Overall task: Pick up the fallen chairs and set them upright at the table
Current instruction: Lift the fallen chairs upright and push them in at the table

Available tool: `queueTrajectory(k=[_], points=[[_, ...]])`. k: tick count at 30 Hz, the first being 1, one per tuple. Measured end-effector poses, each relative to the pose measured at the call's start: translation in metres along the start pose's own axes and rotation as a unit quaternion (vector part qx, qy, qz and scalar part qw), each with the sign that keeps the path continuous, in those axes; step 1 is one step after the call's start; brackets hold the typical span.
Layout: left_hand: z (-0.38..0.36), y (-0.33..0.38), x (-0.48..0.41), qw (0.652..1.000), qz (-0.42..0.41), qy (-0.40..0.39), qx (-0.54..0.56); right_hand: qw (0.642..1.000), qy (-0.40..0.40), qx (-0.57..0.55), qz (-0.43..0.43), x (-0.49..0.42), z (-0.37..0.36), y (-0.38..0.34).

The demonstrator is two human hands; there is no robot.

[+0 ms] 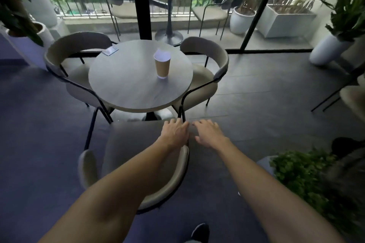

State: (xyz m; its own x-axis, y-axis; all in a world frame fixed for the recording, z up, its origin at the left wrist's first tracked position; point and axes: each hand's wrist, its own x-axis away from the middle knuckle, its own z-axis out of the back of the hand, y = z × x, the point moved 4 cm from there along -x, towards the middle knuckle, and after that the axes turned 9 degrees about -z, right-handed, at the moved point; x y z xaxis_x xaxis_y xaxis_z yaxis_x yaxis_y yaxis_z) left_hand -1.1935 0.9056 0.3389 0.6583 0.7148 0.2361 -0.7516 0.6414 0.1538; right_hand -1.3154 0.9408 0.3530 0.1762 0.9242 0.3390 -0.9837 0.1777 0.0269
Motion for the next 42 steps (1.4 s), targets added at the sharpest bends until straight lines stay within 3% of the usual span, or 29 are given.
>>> queueTrajectory(k=[13, 29, 37, 42], points=[[0.053, 0.052, -0.215, 0.998, 0.063, 0.018, 0.016, 0.998, 0.008, 0.051, 0.047, -0.180, 0.070, 0.170], [0.139, -0.025, -0.542, 0.988, 0.147, 0.045, 0.032, 0.974, 0.008, 0.149, 0.168, -0.519, 0.197, 0.241], [0.167, -0.079, -0.655, 0.953, 0.289, 0.078, 0.038, 0.927, 0.027, 0.192, 0.320, -0.669, 0.233, 0.223], [0.168, -0.084, -0.700, 0.897, 0.431, 0.055, 0.080, 0.869, 0.004, 0.234, 0.436, -0.721, 0.234, 0.221]])
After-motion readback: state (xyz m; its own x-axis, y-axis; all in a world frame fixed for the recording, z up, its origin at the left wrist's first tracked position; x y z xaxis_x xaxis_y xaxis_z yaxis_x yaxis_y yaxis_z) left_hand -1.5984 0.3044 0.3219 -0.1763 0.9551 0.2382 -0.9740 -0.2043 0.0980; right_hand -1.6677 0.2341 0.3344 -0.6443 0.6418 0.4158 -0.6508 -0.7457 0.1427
